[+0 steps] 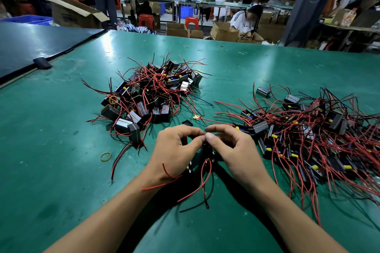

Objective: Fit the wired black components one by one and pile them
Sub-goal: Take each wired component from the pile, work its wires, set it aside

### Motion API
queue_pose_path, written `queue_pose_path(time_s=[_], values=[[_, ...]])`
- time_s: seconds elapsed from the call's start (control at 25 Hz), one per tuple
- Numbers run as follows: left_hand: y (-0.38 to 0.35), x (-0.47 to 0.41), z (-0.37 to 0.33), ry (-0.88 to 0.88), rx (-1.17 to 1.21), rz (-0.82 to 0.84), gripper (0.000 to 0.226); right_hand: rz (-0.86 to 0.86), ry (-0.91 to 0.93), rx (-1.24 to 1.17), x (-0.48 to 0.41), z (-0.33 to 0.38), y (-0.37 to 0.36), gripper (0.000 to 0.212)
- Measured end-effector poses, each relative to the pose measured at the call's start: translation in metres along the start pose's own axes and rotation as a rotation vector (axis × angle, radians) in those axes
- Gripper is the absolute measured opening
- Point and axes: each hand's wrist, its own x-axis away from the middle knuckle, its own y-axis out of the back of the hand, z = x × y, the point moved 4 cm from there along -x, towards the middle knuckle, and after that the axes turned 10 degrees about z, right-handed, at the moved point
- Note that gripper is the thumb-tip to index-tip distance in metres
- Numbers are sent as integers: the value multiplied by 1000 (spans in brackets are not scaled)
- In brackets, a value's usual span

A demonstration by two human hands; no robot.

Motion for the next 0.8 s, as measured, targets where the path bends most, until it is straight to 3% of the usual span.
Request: queue_pose_path(time_s=[0.12, 0.4, 0.56, 0.64, 0.72, 0.8], values=[[4, 2, -4, -81, -96, -29, 5, -18, 52, 119, 1, 6, 3, 5], [7, 5, -15, -245, -272, 2, 13, -18, 83, 232, 4, 15, 5, 18], [4, 8, -21, -334, -432, 3, 11, -37, 10, 219, 1, 14, 4, 29], [3, 9, -22, -367, -506, -5, 10, -34, -105, 56, -1, 7, 1, 31], [3, 8, -21, -365, -492, -4, 10, -12, -176, -66, -1, 3, -2, 25], [6, 5, -16, -311, -358, -4, 10, -7, -62, 75, -1, 6, 3, 21]])
